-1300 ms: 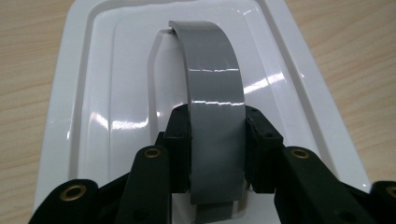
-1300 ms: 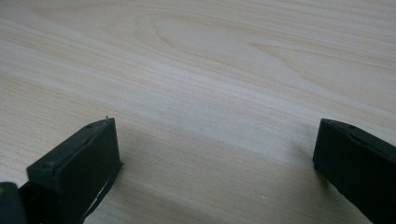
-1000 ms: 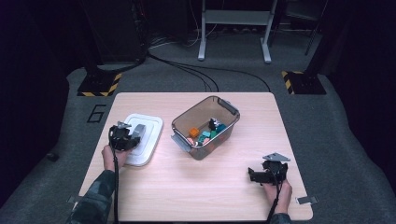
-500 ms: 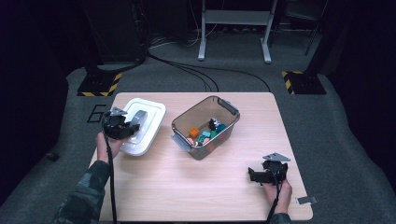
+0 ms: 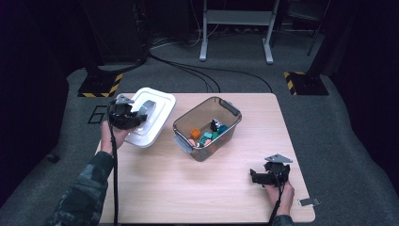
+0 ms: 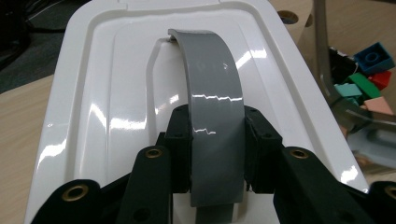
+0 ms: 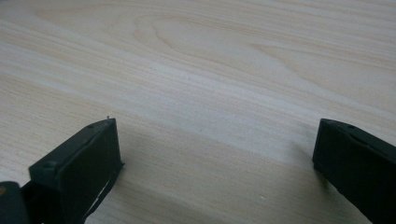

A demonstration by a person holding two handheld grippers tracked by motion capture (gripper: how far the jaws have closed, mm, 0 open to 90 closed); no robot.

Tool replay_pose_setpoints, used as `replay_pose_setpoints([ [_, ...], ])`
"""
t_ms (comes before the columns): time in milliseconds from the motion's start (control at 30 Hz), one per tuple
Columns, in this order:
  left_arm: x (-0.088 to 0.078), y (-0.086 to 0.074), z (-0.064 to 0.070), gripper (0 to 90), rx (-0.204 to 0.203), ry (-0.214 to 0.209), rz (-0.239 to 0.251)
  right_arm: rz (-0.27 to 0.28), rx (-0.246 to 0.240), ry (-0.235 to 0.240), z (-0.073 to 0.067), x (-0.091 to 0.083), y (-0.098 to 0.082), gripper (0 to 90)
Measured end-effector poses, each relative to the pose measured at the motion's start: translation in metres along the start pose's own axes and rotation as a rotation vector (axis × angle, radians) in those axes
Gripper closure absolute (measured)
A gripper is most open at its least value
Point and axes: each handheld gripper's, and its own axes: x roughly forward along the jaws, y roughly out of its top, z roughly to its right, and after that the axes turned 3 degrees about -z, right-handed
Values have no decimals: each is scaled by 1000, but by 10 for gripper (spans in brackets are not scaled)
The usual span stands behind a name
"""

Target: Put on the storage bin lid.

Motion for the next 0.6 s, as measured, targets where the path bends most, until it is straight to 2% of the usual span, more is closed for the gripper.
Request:
replay_pose_setpoints([
  [100, 2, 13, 9, 675, 21, -23, 8, -3, -8, 1, 1, 0, 0, 2],
  [200, 3, 20, 15, 675, 32, -37, 17, -1, -5, 2, 0, 0, 0, 2],
  [367, 9, 40, 34, 675, 78, -84, 20, 0, -1, 0, 0, 0, 0, 2],
  [400, 9, 40, 34, 675, 78, -84, 20, -1, -1, 1, 0, 0, 0, 2],
  [433, 12, 46, 42, 675, 86, -99, 27, -1, -1, 1, 0, 0, 0, 2],
  [467, 12, 46, 42, 675, 86, -99, 27, -1, -1, 1, 0, 0, 0, 2],
  [533, 17, 51, 50, 675, 102, -111, 30, -1, -2, 1, 0, 0, 0, 2],
  [600, 23, 58, 63, 675, 117, -134, 27, -1, -1, 1, 0, 0, 0, 2],
])
